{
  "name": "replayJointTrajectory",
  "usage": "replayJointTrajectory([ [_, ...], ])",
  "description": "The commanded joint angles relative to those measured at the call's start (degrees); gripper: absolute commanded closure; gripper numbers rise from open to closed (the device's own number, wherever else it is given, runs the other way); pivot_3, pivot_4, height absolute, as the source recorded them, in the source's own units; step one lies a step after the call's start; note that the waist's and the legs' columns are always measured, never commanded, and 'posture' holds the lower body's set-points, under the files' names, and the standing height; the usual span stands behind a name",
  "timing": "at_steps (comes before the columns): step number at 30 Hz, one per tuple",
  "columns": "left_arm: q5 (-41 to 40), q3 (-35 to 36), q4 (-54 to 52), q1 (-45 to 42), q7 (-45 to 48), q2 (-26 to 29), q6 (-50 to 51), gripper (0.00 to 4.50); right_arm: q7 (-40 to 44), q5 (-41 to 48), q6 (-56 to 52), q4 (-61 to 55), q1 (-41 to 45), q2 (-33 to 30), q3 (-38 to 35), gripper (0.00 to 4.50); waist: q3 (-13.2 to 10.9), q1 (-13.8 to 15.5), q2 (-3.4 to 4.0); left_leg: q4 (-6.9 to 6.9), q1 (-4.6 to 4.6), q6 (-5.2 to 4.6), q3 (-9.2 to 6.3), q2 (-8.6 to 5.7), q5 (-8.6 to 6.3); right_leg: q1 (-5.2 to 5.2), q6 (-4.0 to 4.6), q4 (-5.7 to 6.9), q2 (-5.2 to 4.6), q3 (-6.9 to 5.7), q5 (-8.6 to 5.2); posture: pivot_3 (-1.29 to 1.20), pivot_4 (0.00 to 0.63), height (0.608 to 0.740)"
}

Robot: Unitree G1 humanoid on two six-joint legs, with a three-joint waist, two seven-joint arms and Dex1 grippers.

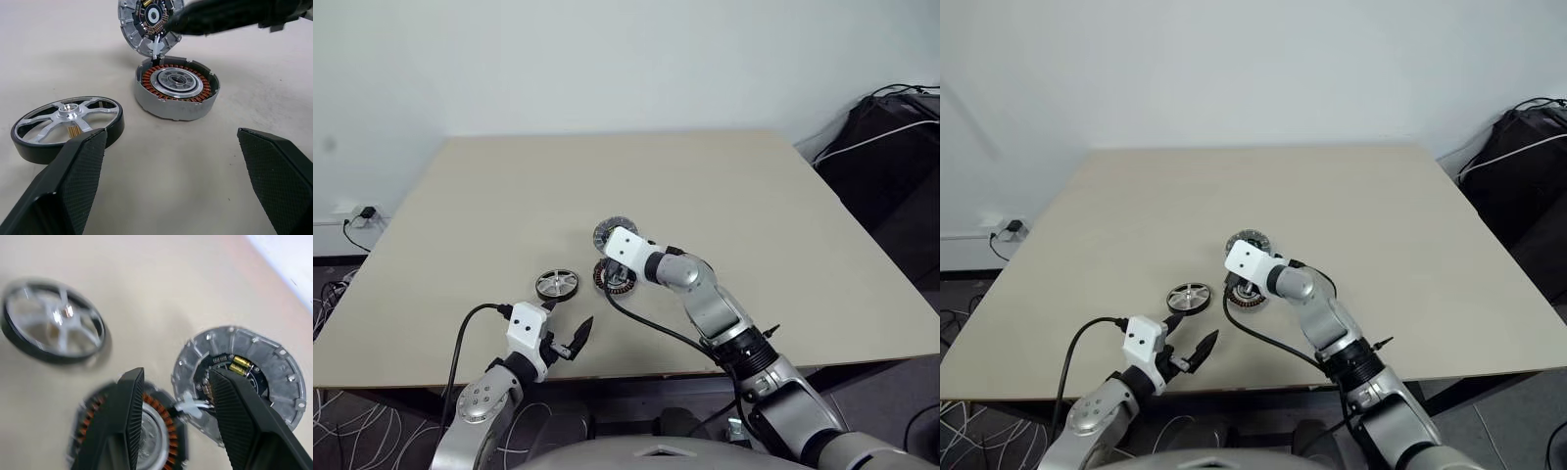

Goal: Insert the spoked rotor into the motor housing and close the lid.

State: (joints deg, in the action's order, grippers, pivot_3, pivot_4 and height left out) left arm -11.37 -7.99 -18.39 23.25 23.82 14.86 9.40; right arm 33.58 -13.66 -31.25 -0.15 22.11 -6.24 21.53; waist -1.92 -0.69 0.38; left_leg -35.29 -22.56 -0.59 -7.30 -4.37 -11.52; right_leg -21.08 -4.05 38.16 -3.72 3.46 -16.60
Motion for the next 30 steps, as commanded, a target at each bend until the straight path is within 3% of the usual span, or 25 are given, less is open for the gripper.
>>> replayJointTrajectory([
  [1, -0.18, -0.13, -2.19, -0.64, 0.13, -0.15, -0.67, 0.00, -0.90, 4.52, -13.35, -8.02, -0.77, 3.70, -3.19, 2.24, -0.02, -0.04, 0.03, 0.00, -0.01, 0.00, -0.01, 0.01, 0.00, -0.01, 0.01, 0.00, 0.01, 0.00, 0.00, 0.00, 0.000, 0.740],
  [6, -0.32, -0.18, -1.30, -0.77, 0.53, -0.15, -1.02, 0.00, -4.72, 8.86, -29.80, -8.64, 1.96, 8.93, -8.25, 2.24, -0.06, -0.02, 0.09, 0.00, -0.03, 0.01, 0.01, 0.01, -0.01, -0.03, 0.00, 0.00, -0.01, 0.01, 0.00, 0.00, 0.000, 0.740],
  [10, -0.27, -0.19, -0.52, -0.96, 0.82, -0.21, -1.45, 0.00, -7.50, 10.16, -34.95, -6.32, 4.55, 9.77, -9.38, 2.24, -0.09, -0.13, 0.14, 0.02, -0.07, 0.01, 0.00, 0.00, -0.01, -0.10, 0.01, 0.00, -0.01, 0.01, 0.00, 0.00, 0.000, 0.740],
  [30, 0.33, -0.49, -0.18, -0.13, 0.31, -0.97, -2.17, 0.00, -14.10, 16.16, -38.55, 5.09, 10.22, 10.73, -9.90, 2.24, -0.13, -1.40, 0.20, 0.14, -0.14, 0.03, 0.01, -0.02, -0.01, -0.22, 0.16, -0.03, -0.01, 0.01, 0.07, 0.00, 0.000, 0.740],
])
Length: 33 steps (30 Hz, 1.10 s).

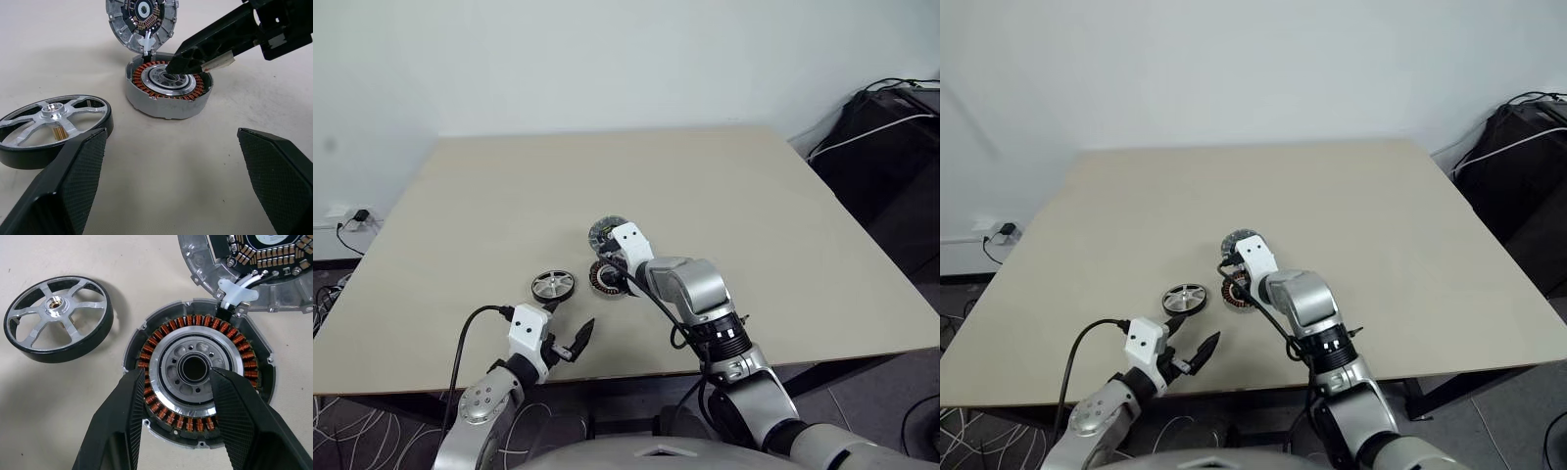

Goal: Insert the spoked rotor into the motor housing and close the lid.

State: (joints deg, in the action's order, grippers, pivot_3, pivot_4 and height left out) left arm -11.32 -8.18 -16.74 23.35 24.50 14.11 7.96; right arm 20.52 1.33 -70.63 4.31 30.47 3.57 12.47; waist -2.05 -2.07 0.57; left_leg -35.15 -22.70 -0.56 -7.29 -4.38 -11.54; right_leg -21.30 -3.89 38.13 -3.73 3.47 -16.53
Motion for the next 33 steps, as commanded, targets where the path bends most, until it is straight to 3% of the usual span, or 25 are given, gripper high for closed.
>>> replayJointTrajectory([
  [1, 0.25, -0.31, -1.94, -0.27, -0.44, -0.23, -0.63, 0.00, -1.31, 1.36, 1.08, 1.15, 2.04, 1.05, -0.94, 2.24, 0.00, -0.03, 0.00, 0.00, 0.00, 0.00, 0.00, 0.00, 0.00, 0.00, 0.00, 0.00, 0.00, 0.00, 0.00, 0.00, 0.000, 0.740],
  [25, -0.10, 0.39, -0.55, -0.14, -0.35, 0.07, -2.00, 0.00, -3.73, 4.14, 6.15, 10.54, 4.68, 1.29, -1.73, 2.24, -0.01, -0.09, 0.03, 0.00, 0.01, 0.00, -0.01, 0.00, 0.00, 0.00, 0.03, 0.00, 0.02, 0.00, 0.03, 0.00, 0.000, 0.740],
  [28, -0.08, 0.51, 0.32, -0.13, -0.26, 0.03, -2.78, 0.00, -3.10, 4.26, 5.68, 9.62, 4.42, 0.86, -0.92, 2.84, -0.01, -0.09, 0.03, 0.00, 0.01, 0.00, -0.01, 0.00, 0.00, 0.00, 0.04, 0.00, 0.02, 0.00, 0.03, 0.00, 0.000, 0.740],
  [33, -0.29, 0.81, 2.51, -0.42, 0.22, 0.05, -4.29, 0.00, -1.78, 4.82, 4.09, 7.20, 3.73, -0.59, 0.59, 4.47, -0.02, -0.11, 0.04, 0.02, 0.00, 0.00, -0.01, 0.00, 0.00, -0.02, 0.04, 0.00, 0.02, 0.00, 0.03, 0.00, 0.000, 0.740],
])
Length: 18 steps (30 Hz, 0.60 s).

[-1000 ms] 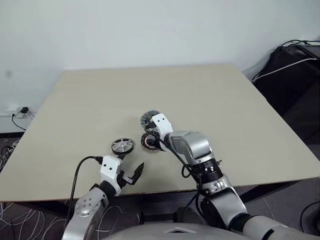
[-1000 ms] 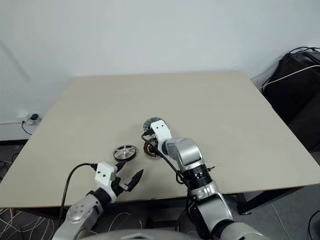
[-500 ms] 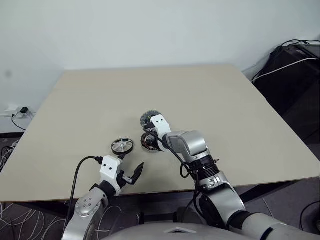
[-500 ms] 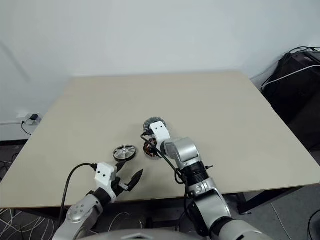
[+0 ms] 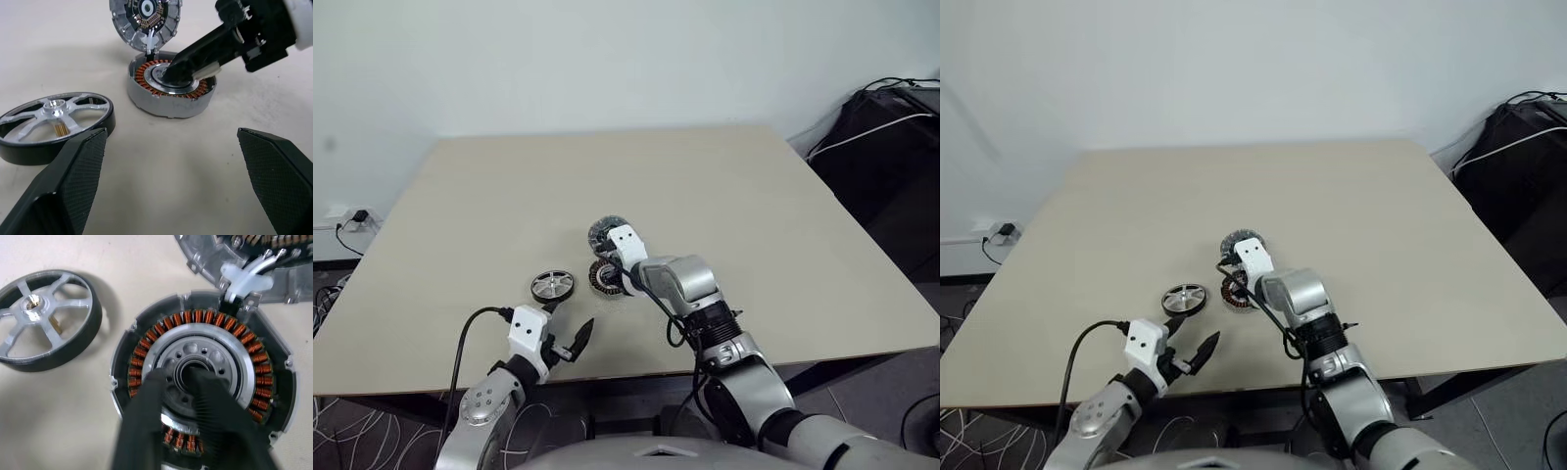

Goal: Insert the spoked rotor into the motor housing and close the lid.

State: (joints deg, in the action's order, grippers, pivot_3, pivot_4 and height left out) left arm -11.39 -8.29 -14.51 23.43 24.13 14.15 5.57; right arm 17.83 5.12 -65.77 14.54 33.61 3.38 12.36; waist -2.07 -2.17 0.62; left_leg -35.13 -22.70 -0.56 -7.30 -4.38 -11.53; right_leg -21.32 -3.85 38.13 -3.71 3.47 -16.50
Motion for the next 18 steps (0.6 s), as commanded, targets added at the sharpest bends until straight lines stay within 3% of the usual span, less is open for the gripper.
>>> replayJointTrajectory([
  [1, -0.28, 0.99, 0.73, -0.63, 0.72, 0.01, -2.17, 0.00, 1.13, 1.11, -0.98, -3.36, 0.48, -0.70, 0.99, 4.47, 0.00, -0.02, 0.00, 0.00, 0.00, 0.00, 0.00, 0.00, 0.00, 0.01, 0.00, 0.00, 0.00, 0.00, 0.00, 0.00, 0.000, 0.740],
  [11, -0.36, 1.61, 4.47, -1.45, 2.08, -0.17, -4.80, 0.00, 1.76, 1.70, -0.53, -2.52, 0.23, -1.15, 1.62, 4.47, 0.00, -0.02, 0.00, 0.02, 0.00, 0.01, -0.01, 0.00, -0.01, -0.01, 0.00, -0.01, 0.00, 0.00, 0.00, 0.00, 0.000, 0.740],
  [18, -0.26, 1.71, 4.88, -0.82, 2.21, -0.34, -5.63, 0.00, 1.62, 4.05, -0.54, -2.26, 0.57, 0.75, -2.42, 4.47, -0.01, -0.07, 0.01, 0.04, 0.00, 0.01, -0.01, 0.01, -0.01, -0.04, -0.01, 0.00, 0.01, 0.00, 0.01, 0.00, 0.000, 0.740],
])
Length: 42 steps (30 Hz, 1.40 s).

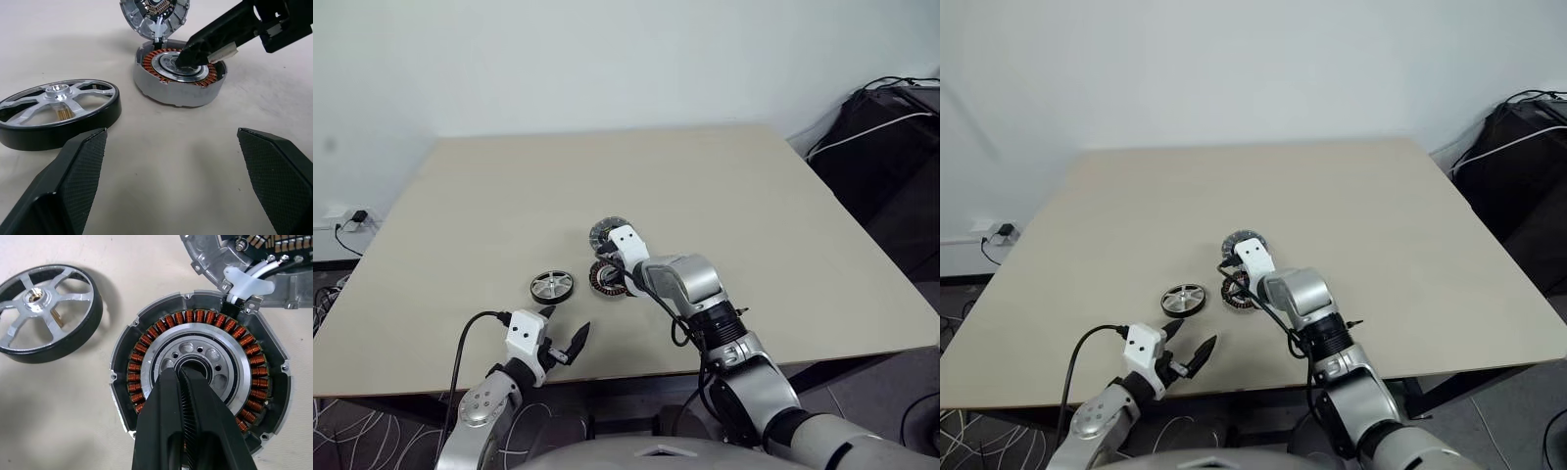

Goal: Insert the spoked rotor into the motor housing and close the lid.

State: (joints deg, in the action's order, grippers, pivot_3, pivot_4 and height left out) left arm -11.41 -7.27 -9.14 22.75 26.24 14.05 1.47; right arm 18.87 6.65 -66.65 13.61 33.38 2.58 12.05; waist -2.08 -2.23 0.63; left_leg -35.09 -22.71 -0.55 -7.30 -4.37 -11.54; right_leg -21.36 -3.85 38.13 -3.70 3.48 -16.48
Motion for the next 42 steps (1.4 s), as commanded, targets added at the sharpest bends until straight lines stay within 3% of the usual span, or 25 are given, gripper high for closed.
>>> replayJointTrajectory([
  [1, -0.24, 0.68, -0.53, -0.06, 0.11, -0.25, -1.56, 0.00, 0.59, 3.01, 0.19, -1.51, 0.90, 1.78, -2.81, 4.47, 0.00, -0.02, 0.00, 0.00, -0.01, 0.00, 0.00, 0.00, 0.00, -0.01, 0.00, 0.00, 0.00, 0.00, 0.00, 0.00, 0.000, 0.740],
  [16, -0.27, 0.38, -2.50, -0.05, -0.22, -0.04, -0.04, 0.00, 0.25, 5.79, -0.53, -5.08, -0.18, 1.07, -4.50, 4.47, -0.01, -0.01, 0.02, 0.00, -0.01, 0.00, 0.00, 0.00, 0.00, -0.01, 0.01, 0.00, 0.00, 0.01, 0.00, 0.00, 0.000, 0.740],
  [26, -0.47, 0.60, -4.01, -0.41, -0.33, 0.31, 1.65, 0.00, 6.21, -1.86, 18.82, -18.98, -7.73, -12.25, 13.21, 4.47, -0.03, 0.00, 0.02, 0.00, -0.08, 0.00, 0.00, -0.02, 0.00, 0.00, -0.20, -0.10, -0.07, -0.01, -0.14, 0.00, 0.000, 0.740],
  [42, -0.20, 0.04, -7.45, 0.45, -1.29, -0.04, 4.07, 0.00, 7.39, -6.65, 23.16, -9.62, -5.10, -10.69, 16.80, 4.47, -0.05, 0.31, -0.07, -0.04, -0.07, 0.00, -0.01, 0.00, 0.00, 0.03, -0.22, -0.10, -0.03, -0.02, -0.11, 0.00, 0.000, 0.740],
])
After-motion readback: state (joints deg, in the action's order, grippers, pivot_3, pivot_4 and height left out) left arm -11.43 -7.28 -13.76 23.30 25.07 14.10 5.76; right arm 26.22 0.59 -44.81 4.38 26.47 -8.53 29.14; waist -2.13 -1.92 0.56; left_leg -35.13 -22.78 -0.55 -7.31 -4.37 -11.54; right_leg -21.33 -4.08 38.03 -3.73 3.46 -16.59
